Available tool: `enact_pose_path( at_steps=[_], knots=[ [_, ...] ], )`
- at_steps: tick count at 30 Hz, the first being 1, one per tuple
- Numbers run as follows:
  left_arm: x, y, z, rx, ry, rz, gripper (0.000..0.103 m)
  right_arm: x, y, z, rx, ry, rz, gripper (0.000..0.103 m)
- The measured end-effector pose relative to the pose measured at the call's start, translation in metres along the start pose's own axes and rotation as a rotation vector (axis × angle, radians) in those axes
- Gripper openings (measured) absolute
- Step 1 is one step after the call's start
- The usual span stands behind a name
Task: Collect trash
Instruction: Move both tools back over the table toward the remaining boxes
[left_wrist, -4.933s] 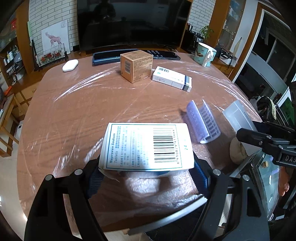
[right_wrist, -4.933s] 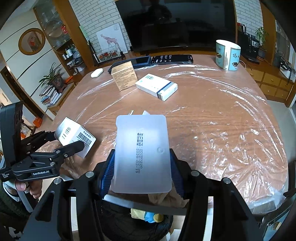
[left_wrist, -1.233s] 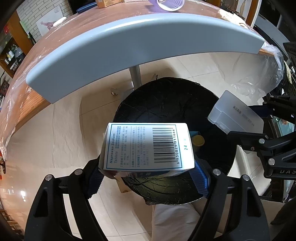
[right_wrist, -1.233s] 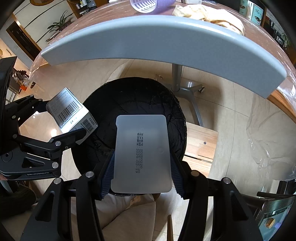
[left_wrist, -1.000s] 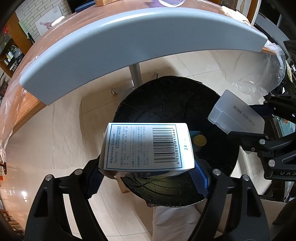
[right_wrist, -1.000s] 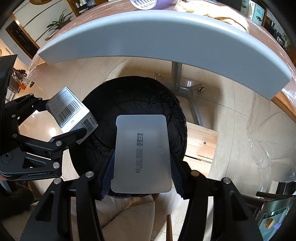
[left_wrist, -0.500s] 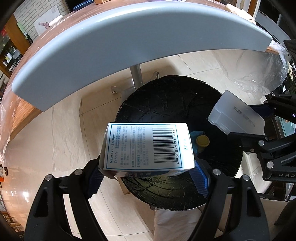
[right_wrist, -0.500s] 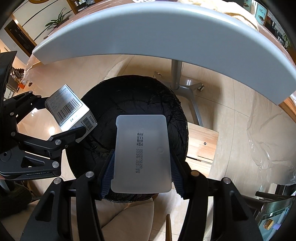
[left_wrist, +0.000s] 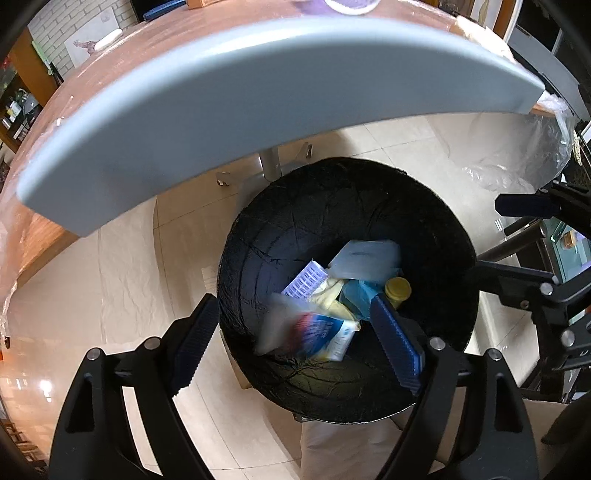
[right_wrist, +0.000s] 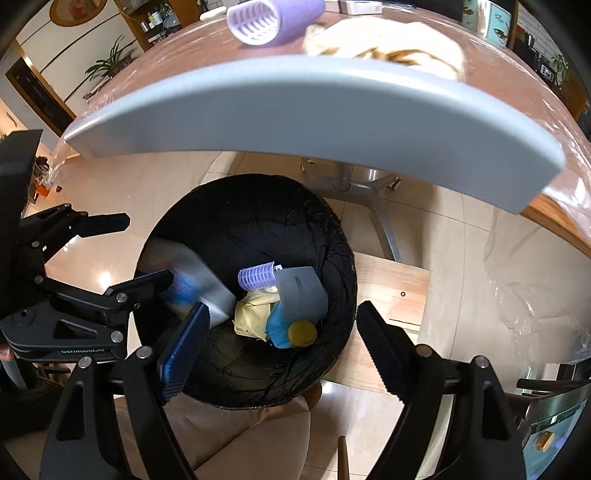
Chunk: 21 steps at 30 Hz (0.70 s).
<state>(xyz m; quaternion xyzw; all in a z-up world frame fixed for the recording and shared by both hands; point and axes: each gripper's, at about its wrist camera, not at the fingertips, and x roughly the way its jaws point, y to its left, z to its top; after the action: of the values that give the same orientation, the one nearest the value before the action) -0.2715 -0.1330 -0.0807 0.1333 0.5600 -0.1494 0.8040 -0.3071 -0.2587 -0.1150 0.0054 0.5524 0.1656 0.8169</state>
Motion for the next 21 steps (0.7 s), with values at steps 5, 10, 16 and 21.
enact_pose_path(
  at_steps=[5,10,16,21],
  knots=[
    [-0.023,0.005,0.0,-0.01,-0.042,-0.013,0.085,-0.032,-0.004,-0.004,0.001,-0.054,0.0,0.081],
    [-0.076,0.006,0.005,-0.014,-0.174,-0.055,0.085,-0.087,0.001,0.003,-0.039,-0.203,0.004,0.087],
    [-0.126,0.026,0.046,-0.034,-0.367,-0.047,0.1,-0.121,-0.009,0.057,-0.053,-0.373,-0.056,0.099],
    [-0.122,0.066,0.098,-0.063,-0.412,-0.027,0.1,-0.111,-0.029,0.123,-0.004,-0.391,-0.071,0.099]
  ],
)
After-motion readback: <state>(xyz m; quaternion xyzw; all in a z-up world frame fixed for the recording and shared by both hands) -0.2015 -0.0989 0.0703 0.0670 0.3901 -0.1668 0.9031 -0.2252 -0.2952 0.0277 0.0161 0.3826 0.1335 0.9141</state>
